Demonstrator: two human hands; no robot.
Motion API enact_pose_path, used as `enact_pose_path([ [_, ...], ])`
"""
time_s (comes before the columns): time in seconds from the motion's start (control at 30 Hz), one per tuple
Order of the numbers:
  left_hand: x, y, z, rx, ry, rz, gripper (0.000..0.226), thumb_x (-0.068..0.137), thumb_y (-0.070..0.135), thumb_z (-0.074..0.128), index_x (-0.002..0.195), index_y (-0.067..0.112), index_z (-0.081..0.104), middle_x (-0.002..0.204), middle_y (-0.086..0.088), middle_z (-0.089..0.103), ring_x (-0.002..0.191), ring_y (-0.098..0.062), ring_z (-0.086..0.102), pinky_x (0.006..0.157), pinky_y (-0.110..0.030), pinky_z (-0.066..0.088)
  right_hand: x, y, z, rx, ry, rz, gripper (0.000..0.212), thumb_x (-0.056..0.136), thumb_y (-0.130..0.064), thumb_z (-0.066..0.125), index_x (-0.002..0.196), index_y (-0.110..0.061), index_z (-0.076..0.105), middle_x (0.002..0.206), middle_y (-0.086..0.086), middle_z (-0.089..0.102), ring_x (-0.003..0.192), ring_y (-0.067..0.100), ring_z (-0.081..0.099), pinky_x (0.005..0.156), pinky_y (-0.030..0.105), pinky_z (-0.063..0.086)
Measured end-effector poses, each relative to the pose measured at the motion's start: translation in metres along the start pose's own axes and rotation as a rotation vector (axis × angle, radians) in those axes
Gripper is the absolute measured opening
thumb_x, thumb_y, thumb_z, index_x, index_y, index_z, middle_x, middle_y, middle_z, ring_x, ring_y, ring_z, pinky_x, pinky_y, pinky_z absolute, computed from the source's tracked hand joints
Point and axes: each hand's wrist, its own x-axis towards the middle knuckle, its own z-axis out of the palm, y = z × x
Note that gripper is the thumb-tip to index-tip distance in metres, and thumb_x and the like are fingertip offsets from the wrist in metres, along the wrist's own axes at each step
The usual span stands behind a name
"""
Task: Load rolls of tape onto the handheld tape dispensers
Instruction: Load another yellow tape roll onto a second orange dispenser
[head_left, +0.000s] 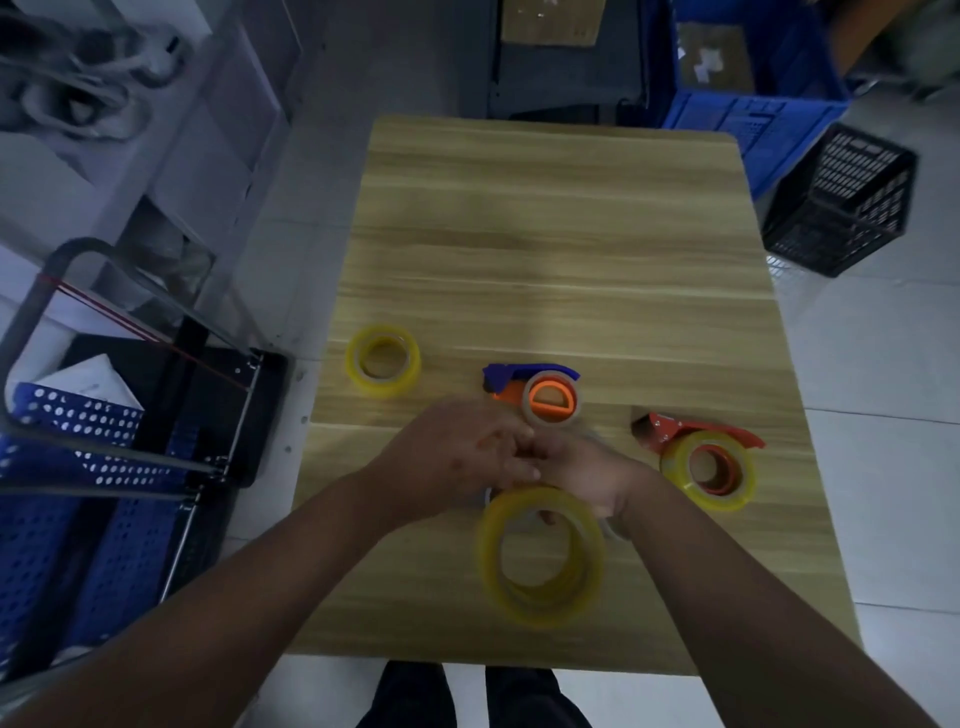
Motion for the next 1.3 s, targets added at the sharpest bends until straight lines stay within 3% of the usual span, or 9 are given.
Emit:
enact_pose_path([
  [0.2, -0.004, -0.003, 0.007, -0.067, -0.013, 0.227, 0.007, 0.084, 0.023, 0.069, 0.084, 0.02, 0.075, 0.102, 0.002, 0.071, 0.099, -0.014, 0.061, 0.081, -0.034, 0.045, 0.002, 0.011, -0.001, 0.058, -0.096, 0.044, 0.011, 0.096, -0.01, 0.056, 0.105, -0.008, 0.062, 0.082, 0.008, 0.064, 0.059, 0.013, 0.061, 0.043, 0.024, 0.048],
  [0.3, -0.007, 0.008, 0.007, -0.203, -0.073, 0.137, 0.008, 0.087, 0.018, 0.066, 0.084, 0.014, 0.071, 0.106, 0.006, 0.071, 0.107, -0.005, 0.061, 0.089, -0.033, 0.047, 0.002, 0.021, 0.001, 0.181, -0.112, -0.018, 0.021, 0.093, -0.008, 0.059, 0.114, -0.008, 0.062, 0.086, 0.004, 0.07, 0.074, 0.016, 0.067, 0.058, 0.027, 0.054],
  [0.4, -0.014, 0.007, 0.01, -0.173, -0.045, 0.016, 0.01, 0.087, 0.021, 0.06, 0.085, 0.014, 0.066, 0.113, 0.008, 0.069, 0.104, -0.006, 0.062, 0.087, -0.024, 0.045, 0.004, 0.038, 0.008, 0.531, -0.164, -0.022, 0.048, 0.083, -0.036, 0.073, 0.124, -0.015, 0.057, 0.105, 0.009, 0.071, 0.095, 0.022, 0.068, 0.077, 0.034, 0.057],
  [0.5, -0.018, 0.003, 0.019, -0.135, -0.056, -0.063, 0.012, 0.086, 0.024, 0.053, 0.087, 0.018, 0.062, 0.115, 0.009, 0.068, 0.102, -0.01, 0.063, 0.084, -0.023, 0.046, 0.01, 0.055, 0.015, 0.621, -0.109, -0.015, 0.067, 0.069, -0.049, 0.081, 0.125, -0.021, 0.058, 0.112, 0.01, 0.069, 0.1, 0.023, 0.066, 0.082, 0.036, 0.056],
  [0.73, -0.025, -0.016, 0.029, -0.189, 0.269, -0.465, 0.003, 0.088, 0.026, 0.053, 0.086, 0.028, 0.054, 0.091, 0.002, 0.065, 0.077, -0.012, 0.058, 0.067, -0.031, 0.047, 0.006, 0.084, 0.02, 0.88, 0.079, -0.072, 0.067, 0.091, -0.061, 0.03, 0.139, -0.019, 0.047, 0.14, 0.014, 0.054, 0.13, 0.031, 0.05, 0.11, 0.054, 0.035],
  [0.87, -0.027, -0.022, 0.041, -0.122, 0.314, -0.539, 0.004, 0.084, 0.018, 0.054, 0.08, 0.017, 0.053, 0.083, 0.006, 0.051, 0.072, -0.004, 0.046, 0.064, -0.025, 0.038, 0.014, 0.091, 0.022, 0.737, 0.306, -0.146, 0.045, 0.094, -0.044, 0.055, 0.136, -0.029, 0.051, 0.138, 0.01, 0.056, 0.125, 0.033, 0.054, 0.1, 0.062, 0.043],
  [1.0, -0.043, -0.026, 0.066, 0.0, 0.162, -0.612, 0.003, 0.084, 0.023, 0.058, 0.083, 0.02, 0.057, 0.096, 0.004, 0.054, 0.084, -0.016, 0.057, 0.07, -0.033, 0.048, 0.026, 0.099, 0.015, 0.485, 0.718, -0.021, 0.029, 0.098, -0.023, 0.051, 0.116, -0.04, 0.064, 0.114, 0.0, 0.069, 0.11, 0.024, 0.063, 0.094, 0.054, 0.052],
  [1.17, -0.056, -0.034, 0.089, -0.047, 0.07, -0.687, 0.012, 0.079, 0.017, 0.071, 0.075, 0.022, 0.06, 0.133, 0.004, 0.047, 0.124, -0.002, 0.039, 0.096, -0.027, 0.04, 0.033, 0.116, 0.009, 0.041, 0.797, 0.041, 0.038, 0.1, -0.029, 0.048, 0.138, -0.031, 0.045, 0.117, -0.005, 0.06, 0.112, 0.02, 0.058, 0.099, 0.046, 0.049],
  [1.3, -0.059, -0.044, 0.104, -0.201, 0.024, -0.857, 0.008, 0.085, 0.015, 0.067, 0.079, 0.016, 0.061, 0.145, -0.005, 0.038, 0.139, -0.006, 0.024, 0.097, -0.016, 0.023, 0.039, 0.123, 0.009, -0.073, 0.779, 0.067, 0.044, 0.101, -0.032, 0.045, 0.144, -0.026, 0.039, 0.122, -0.001, 0.057, 0.113, 0.019, 0.055, 0.092, 0.031, 0.043],
])
